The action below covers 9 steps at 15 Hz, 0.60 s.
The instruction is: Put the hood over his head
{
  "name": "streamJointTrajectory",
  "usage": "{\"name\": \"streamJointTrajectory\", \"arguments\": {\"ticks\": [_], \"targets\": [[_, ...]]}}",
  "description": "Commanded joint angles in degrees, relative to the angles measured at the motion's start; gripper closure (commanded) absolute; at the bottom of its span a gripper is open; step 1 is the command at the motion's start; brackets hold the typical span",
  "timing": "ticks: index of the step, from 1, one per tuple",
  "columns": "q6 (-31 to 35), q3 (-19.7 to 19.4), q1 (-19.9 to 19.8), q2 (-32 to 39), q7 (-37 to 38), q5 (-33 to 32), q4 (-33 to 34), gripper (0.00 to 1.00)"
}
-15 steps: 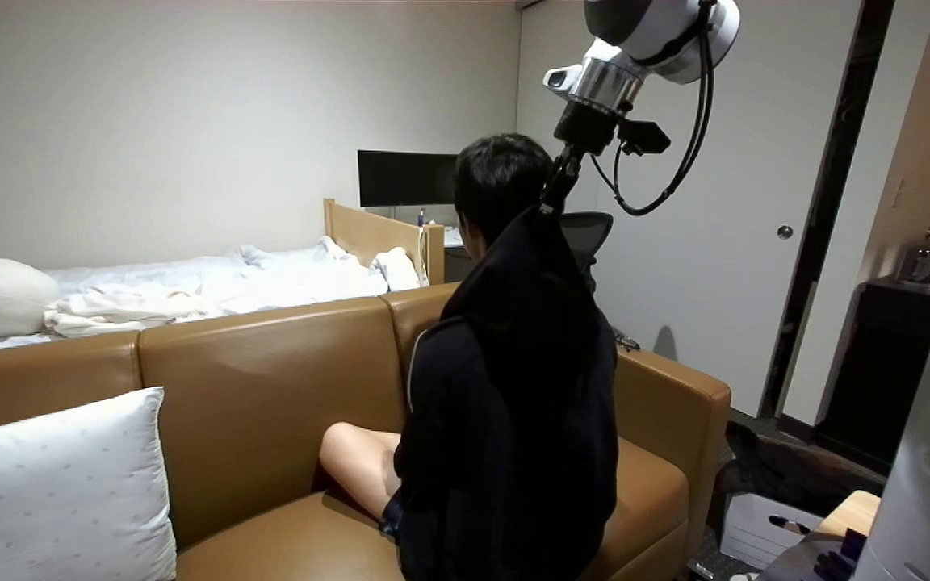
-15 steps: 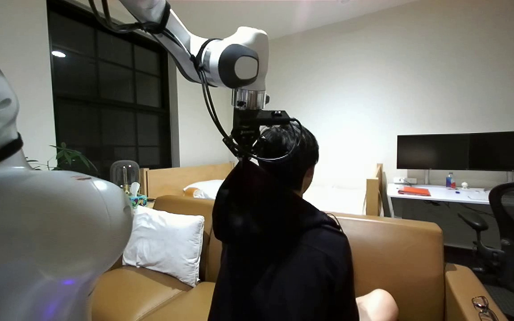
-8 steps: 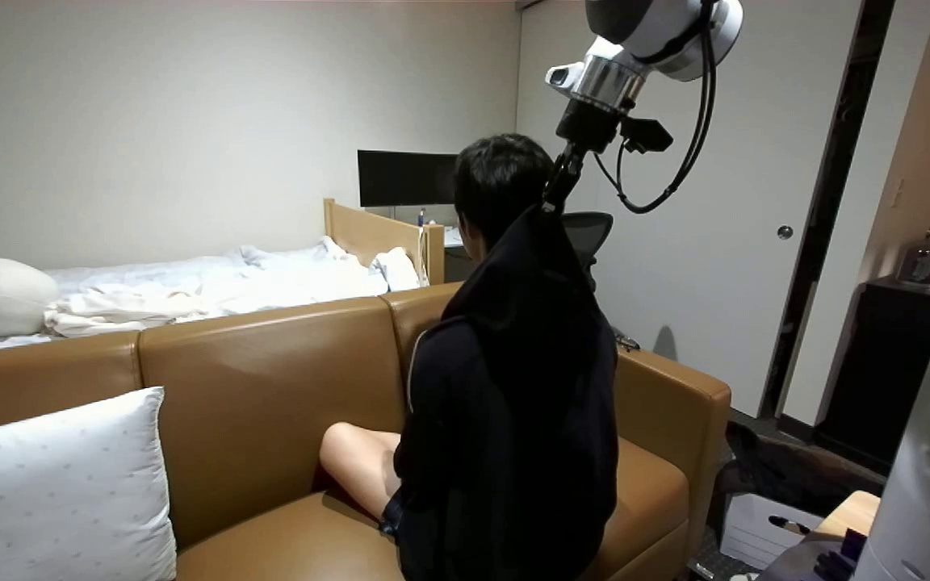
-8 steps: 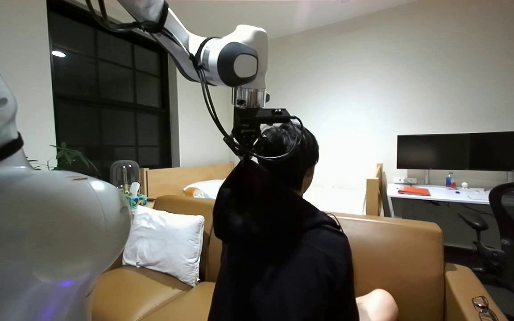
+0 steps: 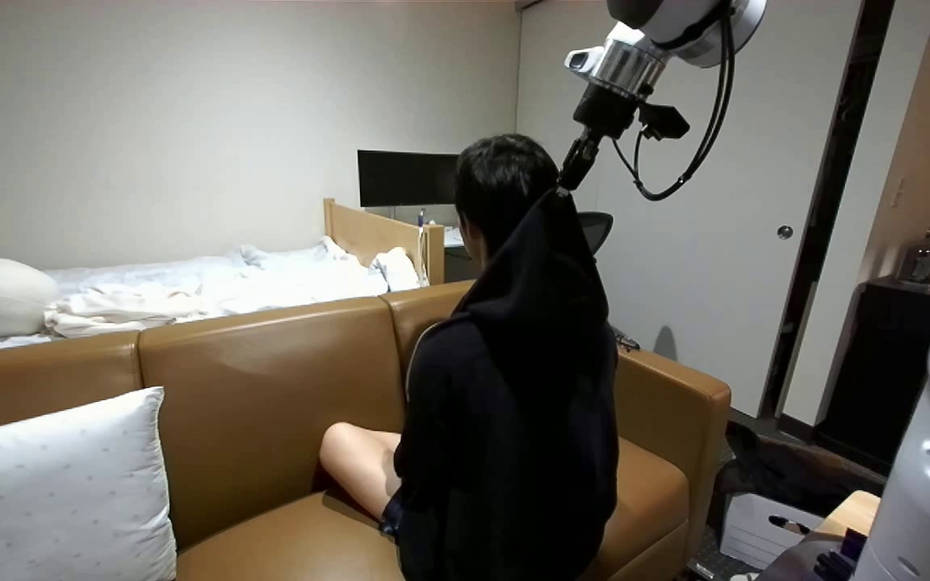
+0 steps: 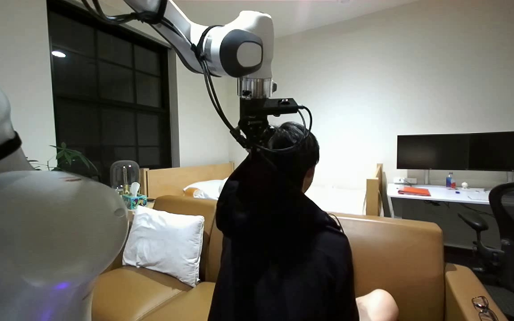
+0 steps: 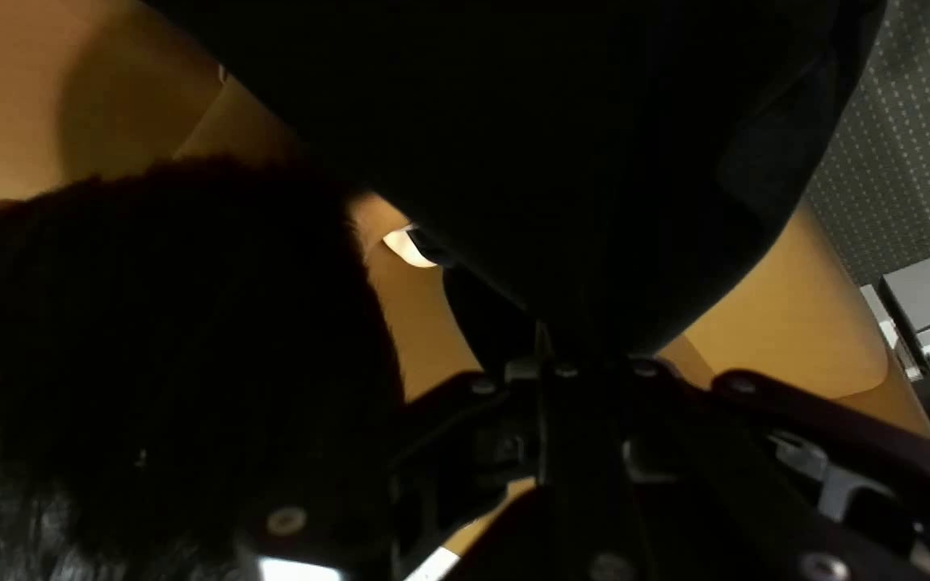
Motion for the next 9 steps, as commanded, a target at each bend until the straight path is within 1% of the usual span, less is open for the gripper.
{"name": "streamJointTrajectory", "arguments": {"ticks": [1, 4, 9], "targets": [[-0.63, 0.07, -1.36, -0.41, 0.58, -0.72, 2.0, 0.99], [-2.19, -1.34, -1.37, 1.46, 0.18, 0.46, 5.67, 0.99], [-6.6, -3.42, -1.55, 7.33, 0.13, 1.62, 15.09, 0.99]]}}
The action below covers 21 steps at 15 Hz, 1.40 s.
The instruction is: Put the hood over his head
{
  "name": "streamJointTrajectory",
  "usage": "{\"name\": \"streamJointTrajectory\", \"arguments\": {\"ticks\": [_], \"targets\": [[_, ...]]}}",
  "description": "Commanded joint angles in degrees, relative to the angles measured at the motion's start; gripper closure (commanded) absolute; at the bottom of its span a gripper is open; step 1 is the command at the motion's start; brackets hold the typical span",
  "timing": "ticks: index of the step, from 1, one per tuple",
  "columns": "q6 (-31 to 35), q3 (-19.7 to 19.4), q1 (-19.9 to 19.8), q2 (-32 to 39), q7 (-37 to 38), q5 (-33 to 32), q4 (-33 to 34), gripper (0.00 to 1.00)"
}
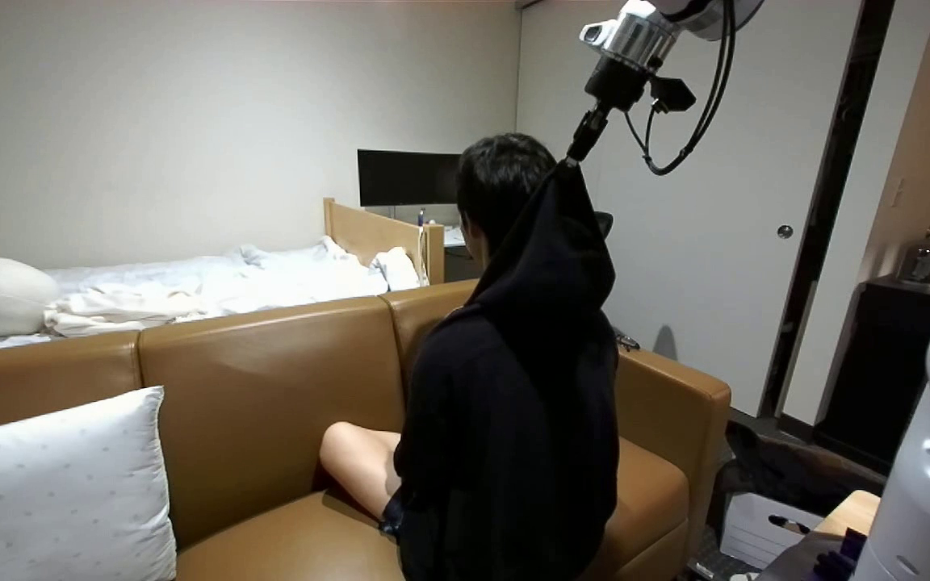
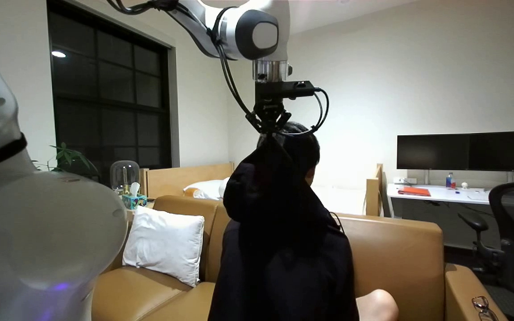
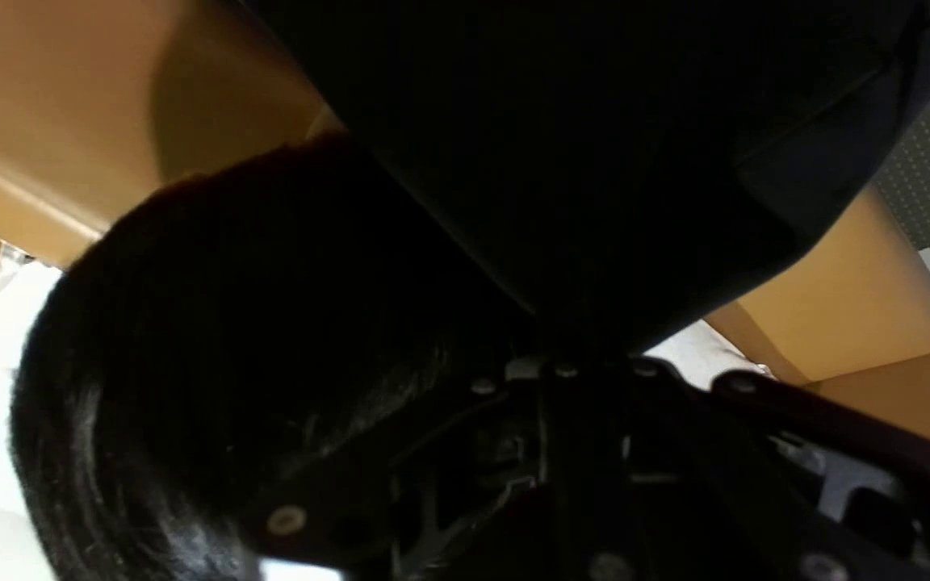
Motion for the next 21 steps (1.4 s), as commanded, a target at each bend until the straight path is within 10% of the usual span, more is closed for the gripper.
{"name": "streamJointTrajectory", "arguments": {"ticks": [1, 21], "targets": [[-4.31, -0.34, -0.8, 5.18, 0.11, 1.7, 8.24, 0.99], [-4.27, 1.89, -2.67, 5.04, -0.08, 0.33, 8.83, 0.99]]}}
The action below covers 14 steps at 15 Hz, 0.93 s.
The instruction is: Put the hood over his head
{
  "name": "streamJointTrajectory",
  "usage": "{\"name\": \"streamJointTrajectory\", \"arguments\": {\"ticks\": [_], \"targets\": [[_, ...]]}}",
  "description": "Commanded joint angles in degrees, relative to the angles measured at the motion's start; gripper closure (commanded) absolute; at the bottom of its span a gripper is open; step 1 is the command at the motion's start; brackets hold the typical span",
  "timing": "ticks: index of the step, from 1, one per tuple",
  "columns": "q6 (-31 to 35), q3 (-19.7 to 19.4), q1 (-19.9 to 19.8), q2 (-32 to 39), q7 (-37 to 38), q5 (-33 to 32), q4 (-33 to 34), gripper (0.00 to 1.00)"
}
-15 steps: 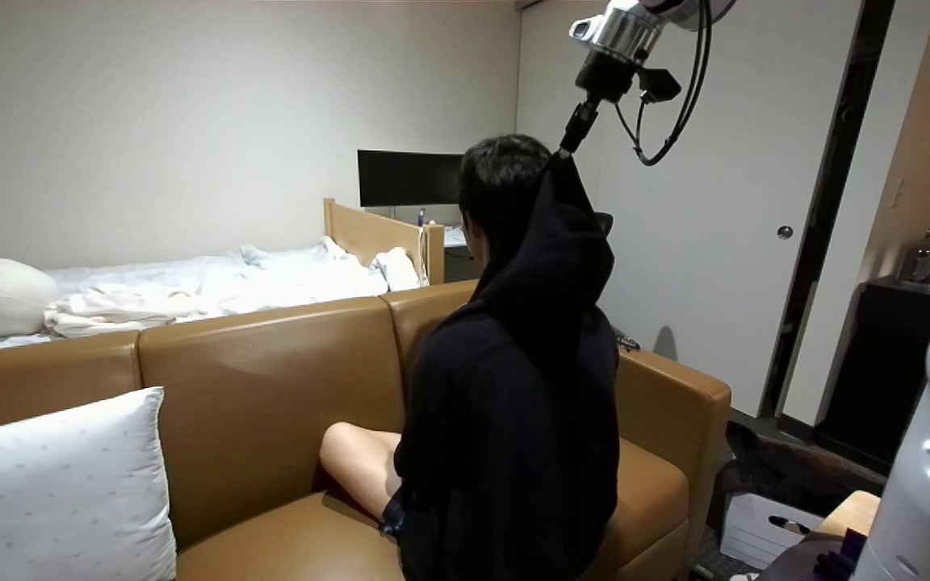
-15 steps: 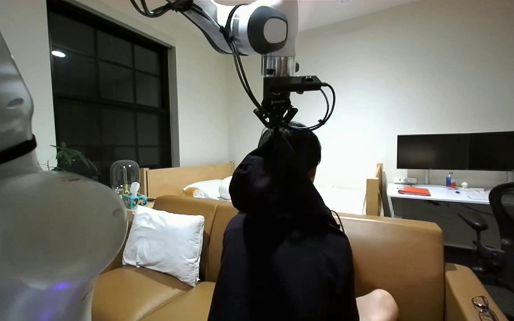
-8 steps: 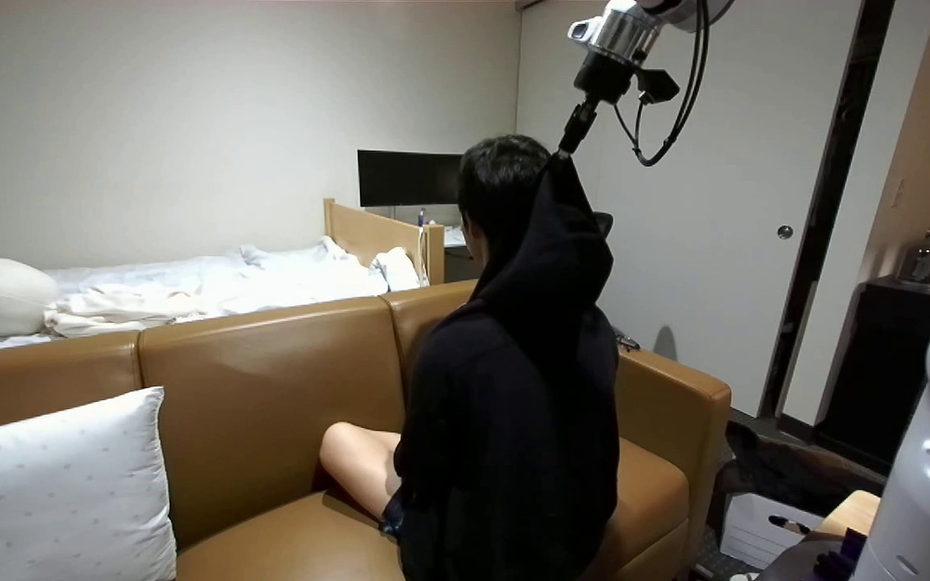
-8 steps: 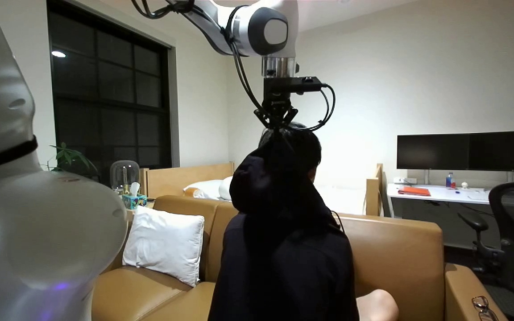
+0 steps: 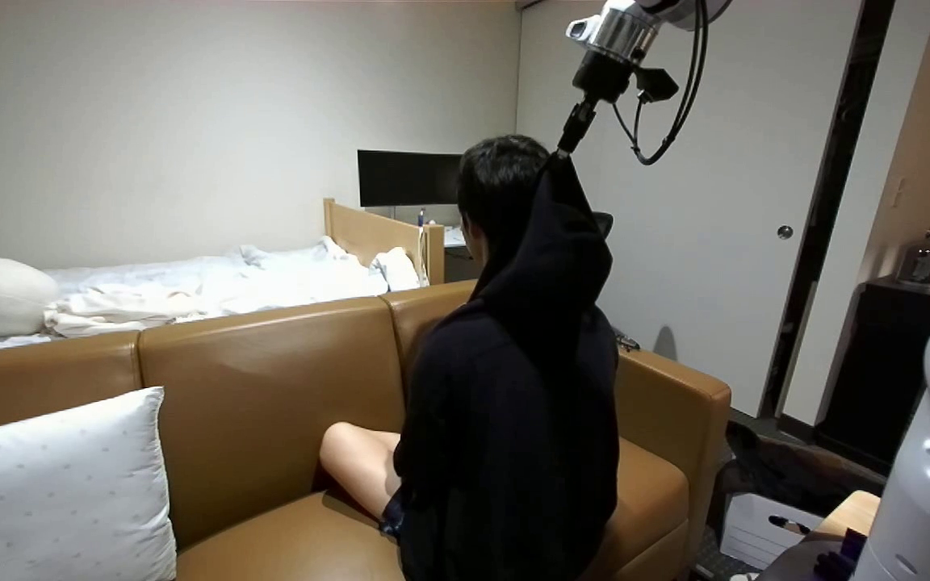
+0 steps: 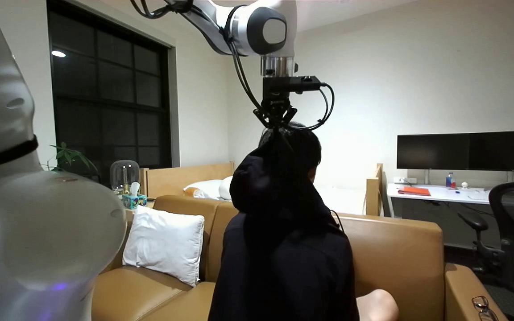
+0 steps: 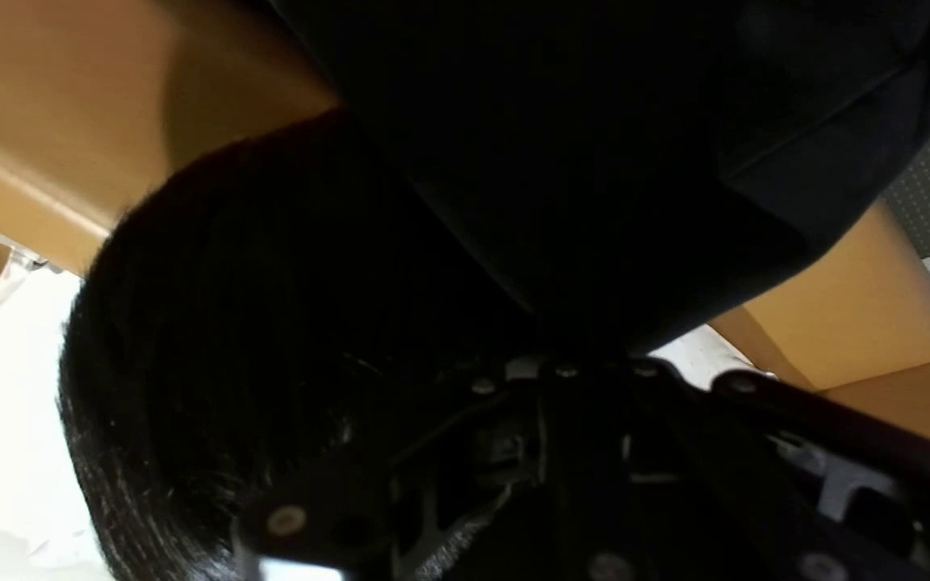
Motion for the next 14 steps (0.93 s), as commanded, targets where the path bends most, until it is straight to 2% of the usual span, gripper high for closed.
{"name": "streamJointTrajectory", "arguments": {"ticks": [1, 14], "targets": [[-0.88, 1.1, -1.63, -1.21, -0.07, 0.15, 1.22, 0.99], [-6.57, 0.27, -1.86, 2.26, -0.26, 1.46, 12.05, 0.99]]}}
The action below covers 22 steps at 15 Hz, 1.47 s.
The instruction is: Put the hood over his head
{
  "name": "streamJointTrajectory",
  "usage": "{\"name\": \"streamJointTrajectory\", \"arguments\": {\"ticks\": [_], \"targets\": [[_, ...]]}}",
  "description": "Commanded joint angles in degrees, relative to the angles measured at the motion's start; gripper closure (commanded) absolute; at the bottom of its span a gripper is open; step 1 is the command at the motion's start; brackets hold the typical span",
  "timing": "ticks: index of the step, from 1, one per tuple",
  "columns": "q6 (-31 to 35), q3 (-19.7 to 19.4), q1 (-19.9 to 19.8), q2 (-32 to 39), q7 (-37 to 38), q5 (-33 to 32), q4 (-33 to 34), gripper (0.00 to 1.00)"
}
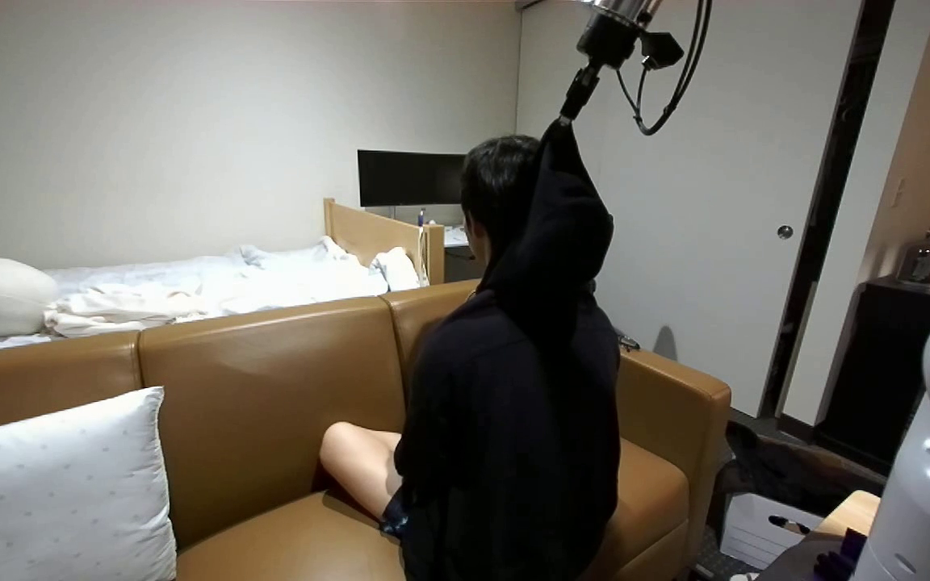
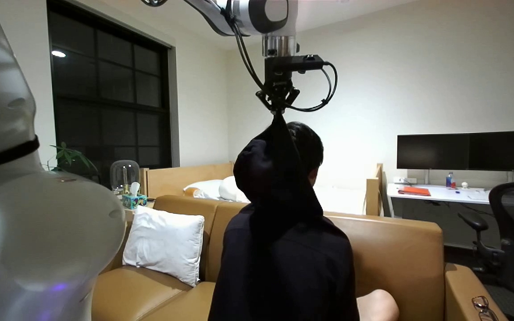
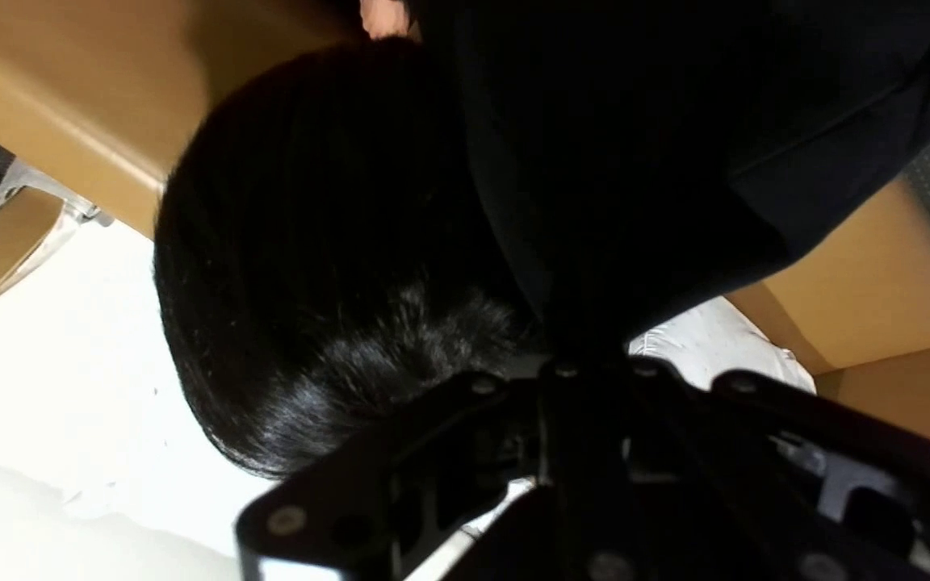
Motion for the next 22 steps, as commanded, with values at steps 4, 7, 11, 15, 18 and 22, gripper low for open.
{"name": "streamJointTrajectory", "arguments": {"ticks": [4, 7, 11, 15, 18, 22], "targets": [[-6.68, -1.12, -2.08, 5.09, -0.12, 3.06, 11.18, 0.99], [-9.44, -2.1, -3.63, 8.24, -0.15, 5.34, 16.32, 0.99], [-13.05, -2.0, -6.11, 12.54, 0.2, 7.47, 22.54, 0.99], [-16.41, -0.69, -7.46, 14.79, -0.04, 9.31, 25.07, 0.99], [-15.31, 0.66, -7.73, 14.61, -0.07, 7.58, 22.23, 0.96], [-15.39, 0.93, -7.83, 14.7, -0.06, 7.58, 22.36, 0.96]]}}
